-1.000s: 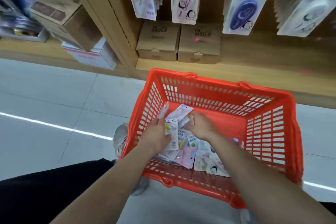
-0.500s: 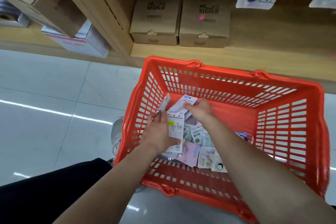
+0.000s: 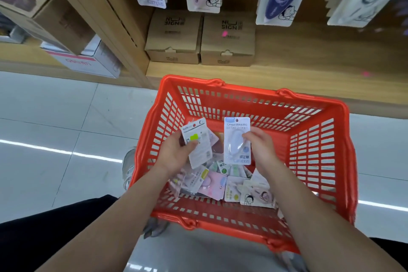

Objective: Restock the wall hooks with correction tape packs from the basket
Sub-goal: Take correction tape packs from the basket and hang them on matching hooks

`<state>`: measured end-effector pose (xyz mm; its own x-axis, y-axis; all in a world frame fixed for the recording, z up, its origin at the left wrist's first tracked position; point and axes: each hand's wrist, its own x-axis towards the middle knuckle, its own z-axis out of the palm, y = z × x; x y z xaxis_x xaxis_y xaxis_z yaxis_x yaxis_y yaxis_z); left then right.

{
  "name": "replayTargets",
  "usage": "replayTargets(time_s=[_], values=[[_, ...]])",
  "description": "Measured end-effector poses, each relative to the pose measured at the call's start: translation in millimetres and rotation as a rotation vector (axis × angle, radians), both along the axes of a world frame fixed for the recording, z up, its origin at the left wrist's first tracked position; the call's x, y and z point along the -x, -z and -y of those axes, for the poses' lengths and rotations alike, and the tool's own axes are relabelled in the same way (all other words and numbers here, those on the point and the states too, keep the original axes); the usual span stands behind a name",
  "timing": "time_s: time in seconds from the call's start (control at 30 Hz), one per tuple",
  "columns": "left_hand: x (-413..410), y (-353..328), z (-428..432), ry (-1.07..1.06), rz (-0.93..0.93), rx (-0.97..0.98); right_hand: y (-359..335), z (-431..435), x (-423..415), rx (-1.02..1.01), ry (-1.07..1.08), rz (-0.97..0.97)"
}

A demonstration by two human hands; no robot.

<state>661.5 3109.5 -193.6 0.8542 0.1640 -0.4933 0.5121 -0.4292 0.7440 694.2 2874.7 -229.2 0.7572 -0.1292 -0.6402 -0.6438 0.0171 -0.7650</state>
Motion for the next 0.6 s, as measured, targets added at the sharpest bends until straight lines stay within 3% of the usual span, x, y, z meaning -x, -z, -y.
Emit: replayTargets(time_s=[0.2, 0.4, 0.6], values=[[-5.4, -11.2, 28.9, -0.027, 0.054, 0.146, -25.4, -2.5, 12.6, -0.033, -0.050, 0.070], [-3.4, -16.6, 52.7, 0.011, -0.037, 0.293, -28.1, -6.2, 23.9, -0.058, -0.134, 0.117], [-1.1, -1.4, 55.0, 0.042, -0.074, 0.155, -19.7, -9.1, 34.8, -0.111, -0.133, 0.020]])
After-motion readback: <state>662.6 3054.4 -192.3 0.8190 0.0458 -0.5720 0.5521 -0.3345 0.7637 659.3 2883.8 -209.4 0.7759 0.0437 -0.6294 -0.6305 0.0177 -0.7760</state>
